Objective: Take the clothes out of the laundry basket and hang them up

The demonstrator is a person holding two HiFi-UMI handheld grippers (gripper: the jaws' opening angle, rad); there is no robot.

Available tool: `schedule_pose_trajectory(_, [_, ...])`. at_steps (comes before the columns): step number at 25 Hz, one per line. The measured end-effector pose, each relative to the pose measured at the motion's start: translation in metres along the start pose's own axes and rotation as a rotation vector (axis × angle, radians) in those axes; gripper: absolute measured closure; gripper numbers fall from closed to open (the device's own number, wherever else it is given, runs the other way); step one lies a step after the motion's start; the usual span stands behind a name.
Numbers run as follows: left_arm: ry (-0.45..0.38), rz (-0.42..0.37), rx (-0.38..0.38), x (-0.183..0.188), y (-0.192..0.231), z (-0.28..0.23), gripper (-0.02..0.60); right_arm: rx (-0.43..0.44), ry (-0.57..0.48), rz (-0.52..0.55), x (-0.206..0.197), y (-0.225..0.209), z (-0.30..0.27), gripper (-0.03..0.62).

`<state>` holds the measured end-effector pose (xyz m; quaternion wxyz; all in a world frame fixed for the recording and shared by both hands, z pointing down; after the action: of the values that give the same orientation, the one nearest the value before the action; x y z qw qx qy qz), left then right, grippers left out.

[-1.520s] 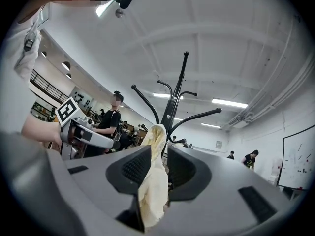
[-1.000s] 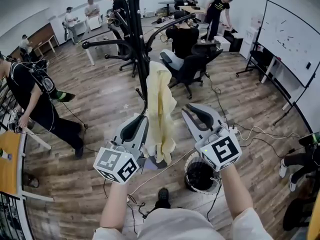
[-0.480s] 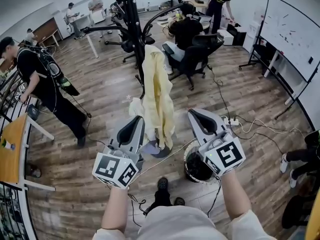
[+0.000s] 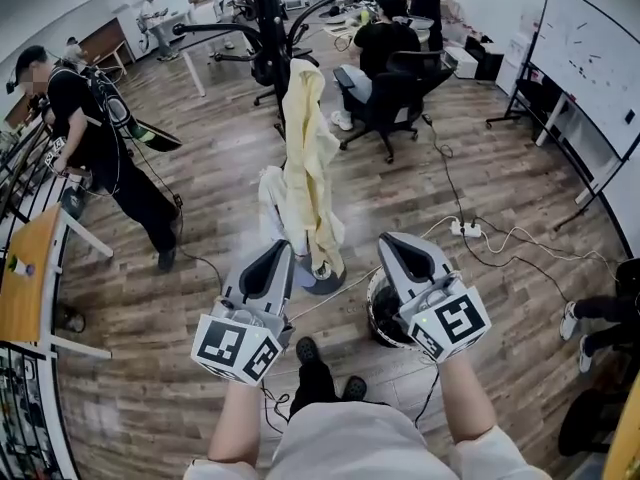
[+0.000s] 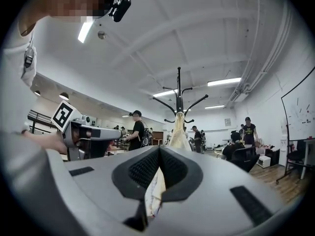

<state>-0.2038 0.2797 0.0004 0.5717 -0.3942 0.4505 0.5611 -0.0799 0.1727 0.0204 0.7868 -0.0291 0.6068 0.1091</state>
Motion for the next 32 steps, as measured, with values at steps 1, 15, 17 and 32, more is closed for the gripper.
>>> schedule_pose_trajectory(1, [0.005,0.001,-0.001,-0.004,-0.003,0.002,0.554,-0.003,0.005,-0.007,-0.004,0.000,0.003,0.588])
schedule_pose_trajectory(15, [0.053,0.027,0.020,-0.034,-0.005,0.017,0.554,-0.005,0.052,-0.042,-0.024,0.008,0.019,0.589])
schedule_pose_trajectory(17, [0.053,0.026,0.020,-0.034,-0.003,0.017,0.554,-0.004,0.057,-0.043,-0.026,0.011,0.018,0.589])
schedule_pose_trajectory(32, [0.082,0.030,-0.003,-0.039,0.000,0.019,0.554,-0.012,0.070,-0.036,-0.030,0.019,0.014,0.589])
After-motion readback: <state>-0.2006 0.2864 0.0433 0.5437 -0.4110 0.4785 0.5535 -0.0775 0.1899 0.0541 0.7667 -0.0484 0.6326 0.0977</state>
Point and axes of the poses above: the fingertips, and each gripper's own axes: z backward along the fingers, y to its left, x out of its top, the point moved 2 cm from there along z, backward along the fingers, and after that the axes turned 11 degrees about -y, right-handed, at the moved point
